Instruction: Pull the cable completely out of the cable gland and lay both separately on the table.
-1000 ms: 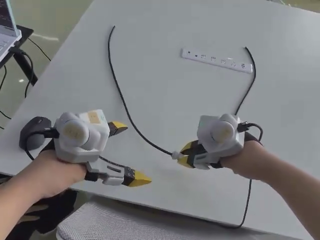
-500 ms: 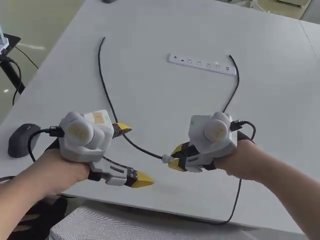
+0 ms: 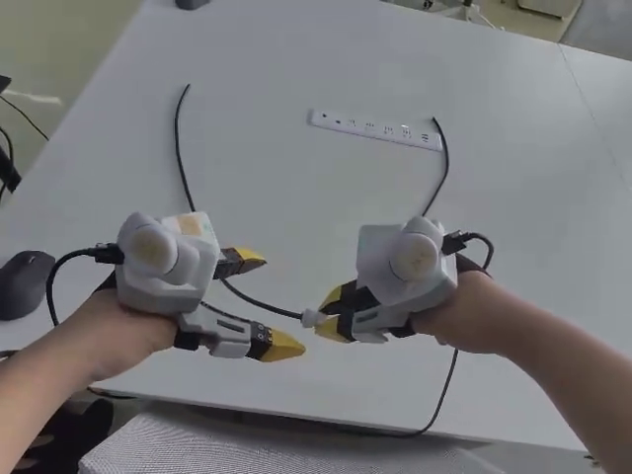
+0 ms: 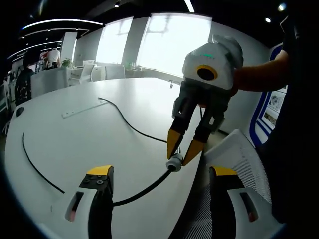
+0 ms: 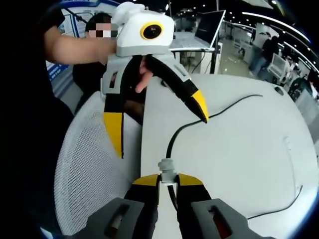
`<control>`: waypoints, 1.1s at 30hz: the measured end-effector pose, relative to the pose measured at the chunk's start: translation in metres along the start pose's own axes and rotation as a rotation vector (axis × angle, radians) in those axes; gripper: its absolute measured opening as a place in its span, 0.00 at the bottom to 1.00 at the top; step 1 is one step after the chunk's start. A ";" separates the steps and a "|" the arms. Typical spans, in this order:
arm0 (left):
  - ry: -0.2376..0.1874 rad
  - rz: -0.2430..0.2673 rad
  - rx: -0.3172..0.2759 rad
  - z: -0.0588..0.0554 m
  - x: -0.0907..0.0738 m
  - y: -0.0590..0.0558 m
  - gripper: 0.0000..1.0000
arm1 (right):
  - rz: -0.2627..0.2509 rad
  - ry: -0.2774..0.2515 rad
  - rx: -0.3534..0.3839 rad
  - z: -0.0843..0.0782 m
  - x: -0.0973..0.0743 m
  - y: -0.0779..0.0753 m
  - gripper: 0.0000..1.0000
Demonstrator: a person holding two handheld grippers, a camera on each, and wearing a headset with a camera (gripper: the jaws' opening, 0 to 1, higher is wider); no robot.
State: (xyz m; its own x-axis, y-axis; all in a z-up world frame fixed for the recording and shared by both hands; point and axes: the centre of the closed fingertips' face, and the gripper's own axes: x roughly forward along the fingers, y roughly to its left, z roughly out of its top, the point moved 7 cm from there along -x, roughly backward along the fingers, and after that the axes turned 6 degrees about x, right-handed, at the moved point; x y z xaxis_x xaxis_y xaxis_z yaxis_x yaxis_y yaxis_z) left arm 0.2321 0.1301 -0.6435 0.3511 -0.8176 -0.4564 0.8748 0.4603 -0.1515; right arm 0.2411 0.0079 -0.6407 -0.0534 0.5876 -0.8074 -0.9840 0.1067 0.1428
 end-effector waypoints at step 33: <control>-0.023 -0.184 -0.080 0.001 0.021 -0.006 0.27 | 0.004 -0.011 -0.082 0.010 -0.010 0.000 0.07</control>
State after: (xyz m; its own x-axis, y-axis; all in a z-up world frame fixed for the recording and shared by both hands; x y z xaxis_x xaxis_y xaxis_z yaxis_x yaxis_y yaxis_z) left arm 0.2346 0.1104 -0.6514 0.1964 -0.8974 -0.3950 0.8959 0.3279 -0.2996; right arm 0.2436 0.0100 -0.6271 -0.0558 0.5970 -0.8003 -0.9944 0.0386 0.0981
